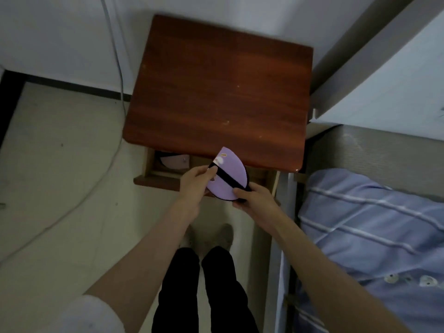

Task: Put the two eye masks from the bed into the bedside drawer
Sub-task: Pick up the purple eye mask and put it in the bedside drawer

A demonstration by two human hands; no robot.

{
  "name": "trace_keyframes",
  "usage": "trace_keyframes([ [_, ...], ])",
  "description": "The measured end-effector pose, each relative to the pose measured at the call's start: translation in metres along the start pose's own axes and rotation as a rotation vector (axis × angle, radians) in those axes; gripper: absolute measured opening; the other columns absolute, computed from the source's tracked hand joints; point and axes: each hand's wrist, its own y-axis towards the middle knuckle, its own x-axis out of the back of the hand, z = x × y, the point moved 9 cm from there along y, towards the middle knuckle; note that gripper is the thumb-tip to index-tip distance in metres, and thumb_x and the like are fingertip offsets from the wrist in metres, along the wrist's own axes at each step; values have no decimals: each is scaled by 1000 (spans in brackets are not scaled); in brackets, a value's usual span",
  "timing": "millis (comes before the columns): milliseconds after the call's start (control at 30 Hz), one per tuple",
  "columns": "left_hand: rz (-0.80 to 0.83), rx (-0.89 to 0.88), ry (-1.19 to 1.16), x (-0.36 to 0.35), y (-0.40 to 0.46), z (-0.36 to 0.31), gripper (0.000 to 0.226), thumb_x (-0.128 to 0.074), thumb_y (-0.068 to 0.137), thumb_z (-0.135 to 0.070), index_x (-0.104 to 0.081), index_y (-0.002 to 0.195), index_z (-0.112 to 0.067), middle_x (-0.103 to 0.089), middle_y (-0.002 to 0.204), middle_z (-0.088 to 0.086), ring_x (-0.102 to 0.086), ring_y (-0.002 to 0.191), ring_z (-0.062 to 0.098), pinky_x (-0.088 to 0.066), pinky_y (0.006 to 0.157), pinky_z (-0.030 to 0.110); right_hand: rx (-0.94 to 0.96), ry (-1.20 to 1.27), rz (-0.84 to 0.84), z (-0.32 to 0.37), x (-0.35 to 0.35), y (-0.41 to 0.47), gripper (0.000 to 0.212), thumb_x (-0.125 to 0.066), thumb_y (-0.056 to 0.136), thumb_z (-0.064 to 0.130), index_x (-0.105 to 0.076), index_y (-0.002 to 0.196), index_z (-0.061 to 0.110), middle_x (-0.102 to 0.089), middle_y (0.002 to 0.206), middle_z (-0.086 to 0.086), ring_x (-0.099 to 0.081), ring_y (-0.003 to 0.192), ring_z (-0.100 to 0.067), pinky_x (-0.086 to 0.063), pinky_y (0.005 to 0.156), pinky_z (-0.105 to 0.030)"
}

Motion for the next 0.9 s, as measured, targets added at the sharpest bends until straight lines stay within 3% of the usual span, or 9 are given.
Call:
trace_keyframes([
  [67,3,39,7,8,17,13,25,-58,87,-19,-63,105,-2,-65,105,18,-59,103,31,-50,90,42,-28,-74,-88,-8,12,25,27,-57,85,2,-55,112,0,-61,96,-6,-59,82,-16,-50,65,-23],
  [167,-38,101,-42,30,29,35,29,-50,91,-23,-58,107,1,-64,111,14,-60,102,26,-47,89,39,-22,-301,-137,-12,21,50,22,-60,83,3,-60,104,-1,-64,101,-15,-60,81,-21,-52,66,-26],
  [300,-148,220,-181,67,22,67,30,-43,95,-28,-57,81,-5,-62,92,15,-62,80,22,-49,82,33,34,-482,-136,0,17,64,22,-61,82,6,-62,103,0,-64,101,-11,-59,90,-25,-49,82,-34],
  [367,-160,273,-236,76,22,79,29,-44,94,-30,-56,92,-4,-61,97,16,-63,84,24,-49,85,36,64,-560,-136,4,14,68,23,-60,83,9,-62,104,1,-63,101,-10,-57,92,-25,-46,82,-34],
  [433,-111,358,-333,71,24,86,39,-43,94,-31,-47,119,-1,-55,112,17,-59,102,30,-45,93,38,64,-585,-149,2,12,74,25,-58,83,10,-62,106,-1,-64,107,-15,-58,98,-31,-46,87,-40],
  [500,-64,397,-477,63,26,84,47,-43,95,-30,-36,131,-2,-49,124,19,-50,117,31,-40,99,40,58,-582,-205,-2,12,83,25,-55,85,12,-62,107,0,-65,111,-20,-59,102,-35,-46,88,-42],
  [667,-33,389,-678,56,29,75,48,-44,94,-27,-32,133,-2,-43,138,21,-45,125,30,-34,107,41,83,-615,-459,-4,24,101,32,-49,90,21,-57,119,11,-65,113,-19,-61,101,-36,-49,86,-42],
  [900,10,389,-735,54,22,71,48,-44,93,-26,-32,131,1,-41,139,22,-42,127,32,-32,108,42,210,-886,-460,-8,27,80,38,-49,88,22,-44,126,14,-62,113,-16,-61,100,-36,-49,88,-52],
])
